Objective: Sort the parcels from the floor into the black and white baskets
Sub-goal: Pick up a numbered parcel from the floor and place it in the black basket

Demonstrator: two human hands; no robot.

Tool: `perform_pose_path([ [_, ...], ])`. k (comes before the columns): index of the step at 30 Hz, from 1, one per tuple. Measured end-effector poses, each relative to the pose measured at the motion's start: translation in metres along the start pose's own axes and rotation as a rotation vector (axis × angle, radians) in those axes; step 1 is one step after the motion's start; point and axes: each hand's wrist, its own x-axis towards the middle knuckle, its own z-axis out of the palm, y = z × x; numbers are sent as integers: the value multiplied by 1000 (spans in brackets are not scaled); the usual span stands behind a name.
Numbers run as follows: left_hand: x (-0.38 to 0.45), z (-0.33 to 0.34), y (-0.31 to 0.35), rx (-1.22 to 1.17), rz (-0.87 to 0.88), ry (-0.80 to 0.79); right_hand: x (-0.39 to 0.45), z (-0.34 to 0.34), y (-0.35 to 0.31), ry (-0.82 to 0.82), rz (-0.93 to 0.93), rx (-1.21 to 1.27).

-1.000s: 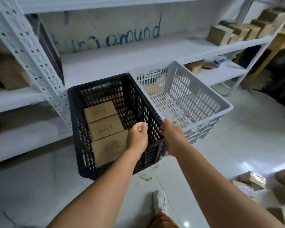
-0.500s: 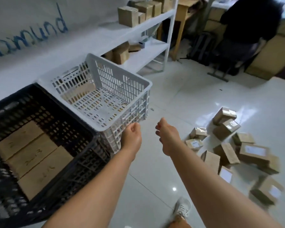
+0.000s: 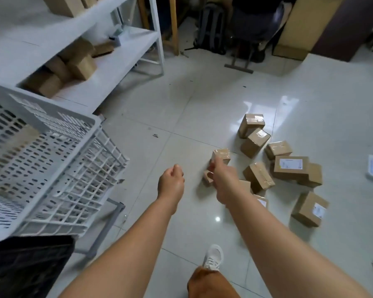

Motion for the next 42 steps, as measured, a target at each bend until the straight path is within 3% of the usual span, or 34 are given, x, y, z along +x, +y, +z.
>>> perform_pose_path([
  [5, 21, 70, 9, 89, -16, -69, 50, -57, -2, 77, 22, 35],
  [11, 50, 148, 8, 248, 16, -192, 108, -118, 17, 201, 190, 77],
  [20, 124, 250, -24, 491, 58, -385, 194, -175, 91, 350, 417, 324],
  [31, 279, 362, -131, 786, 131, -628, 348, -168, 197, 466, 538, 477],
  [42, 389, 432, -244, 1100, 289, -754, 475, -140, 305, 449, 622, 552],
])
